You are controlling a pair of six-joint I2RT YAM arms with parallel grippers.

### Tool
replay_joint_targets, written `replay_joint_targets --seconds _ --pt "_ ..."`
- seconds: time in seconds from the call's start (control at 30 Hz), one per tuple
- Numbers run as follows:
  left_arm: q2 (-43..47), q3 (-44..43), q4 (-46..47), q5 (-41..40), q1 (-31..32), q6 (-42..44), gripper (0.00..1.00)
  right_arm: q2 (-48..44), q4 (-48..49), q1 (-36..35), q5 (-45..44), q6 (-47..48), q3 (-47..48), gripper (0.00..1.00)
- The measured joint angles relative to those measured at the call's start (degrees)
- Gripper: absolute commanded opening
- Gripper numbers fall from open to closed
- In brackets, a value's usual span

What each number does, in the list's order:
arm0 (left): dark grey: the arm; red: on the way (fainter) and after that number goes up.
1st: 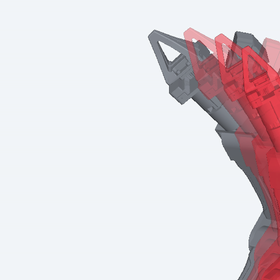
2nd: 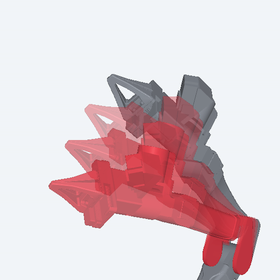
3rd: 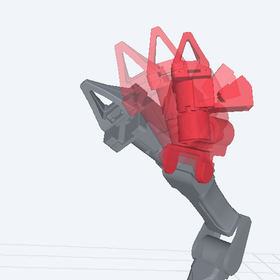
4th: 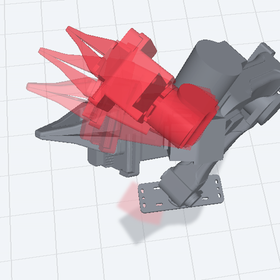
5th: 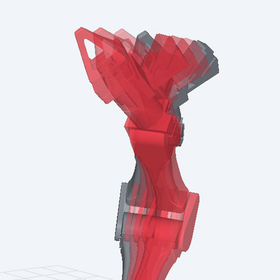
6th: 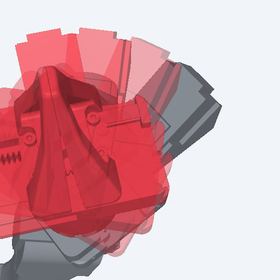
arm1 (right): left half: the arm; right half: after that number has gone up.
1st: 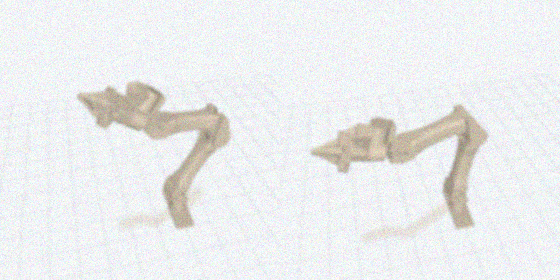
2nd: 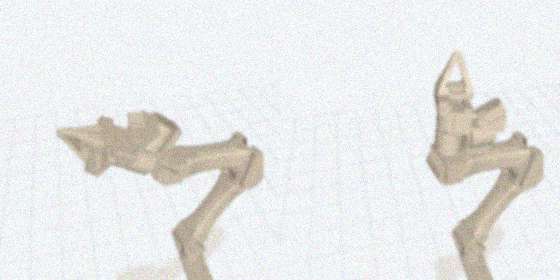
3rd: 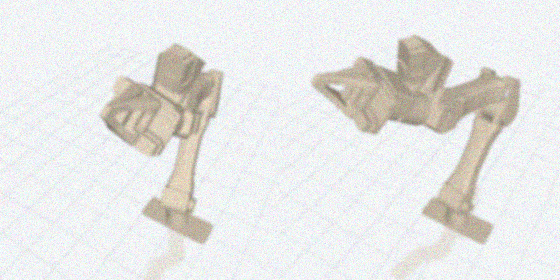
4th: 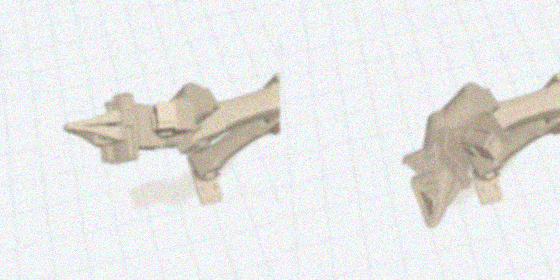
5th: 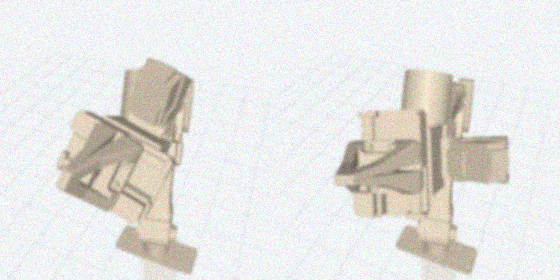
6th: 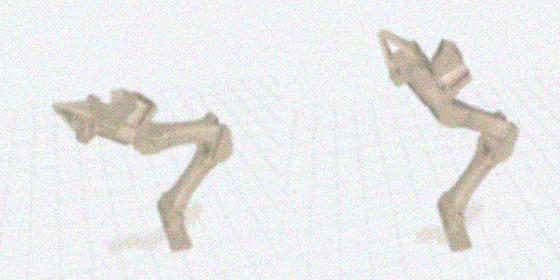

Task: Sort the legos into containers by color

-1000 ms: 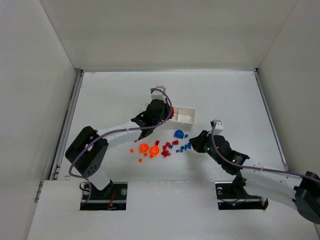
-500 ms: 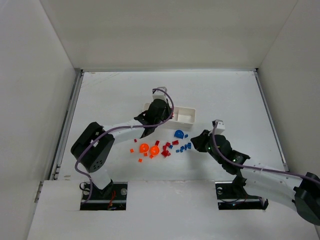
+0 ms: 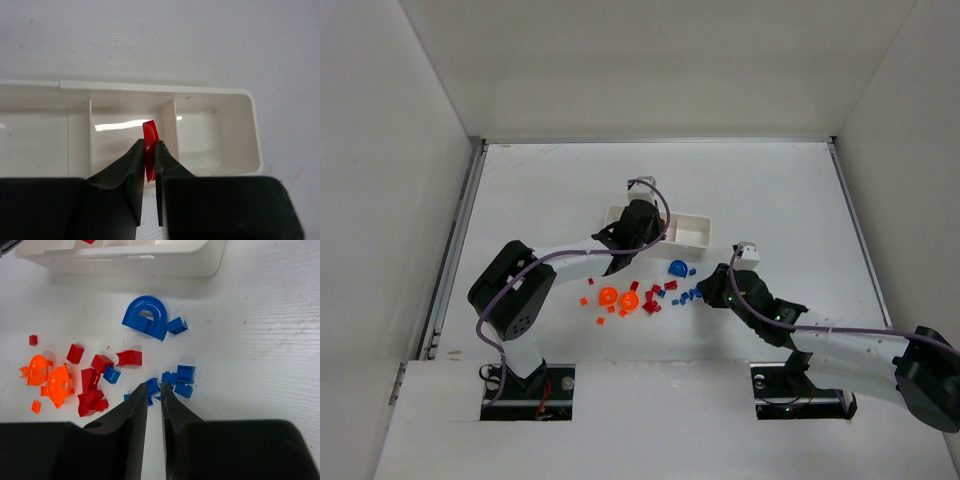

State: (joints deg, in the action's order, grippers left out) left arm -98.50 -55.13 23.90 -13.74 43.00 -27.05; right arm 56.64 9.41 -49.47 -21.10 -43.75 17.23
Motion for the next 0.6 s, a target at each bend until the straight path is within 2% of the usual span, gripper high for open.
replay_joint_targets --seconds 0.03,0.1,0.23,0.33,0.43,0.6 --pt "0.0 0.0 -0.02 0.0 0.0 0.0 0.08 0.07 0.02 -0.13 -0.09 0.0 0.13 0.24" --pt "-0.02 0.0 -0.02 0.0 0.0 0.04 0.11 0.17 0.02 -0.35 -0.11 0.0 0.35 0.32" --pt "-0.02 0.0 0.04 -0.57 0.02 0.2 0.29 1.86 0.0 -0.48 -0.5 0.28 1.49 0.4" --pt "0.15 0.39 0.39 -1.95 0.09 0.42 0.35 4.79 0.02 -0.52 -0.55 0.57 3.08 0.43" --pt "1.7 2.49 0.72 -3.45 0.28 0.57 0.36 8.17 0.24 -1.09 -0.72 0.96 4.72 0.44" --pt "8.09 8.52 0.72 -5.03 0.68 0.81 0.35 14.05 1.62 -3.02 -0.92 1.75 7.08 0.52"
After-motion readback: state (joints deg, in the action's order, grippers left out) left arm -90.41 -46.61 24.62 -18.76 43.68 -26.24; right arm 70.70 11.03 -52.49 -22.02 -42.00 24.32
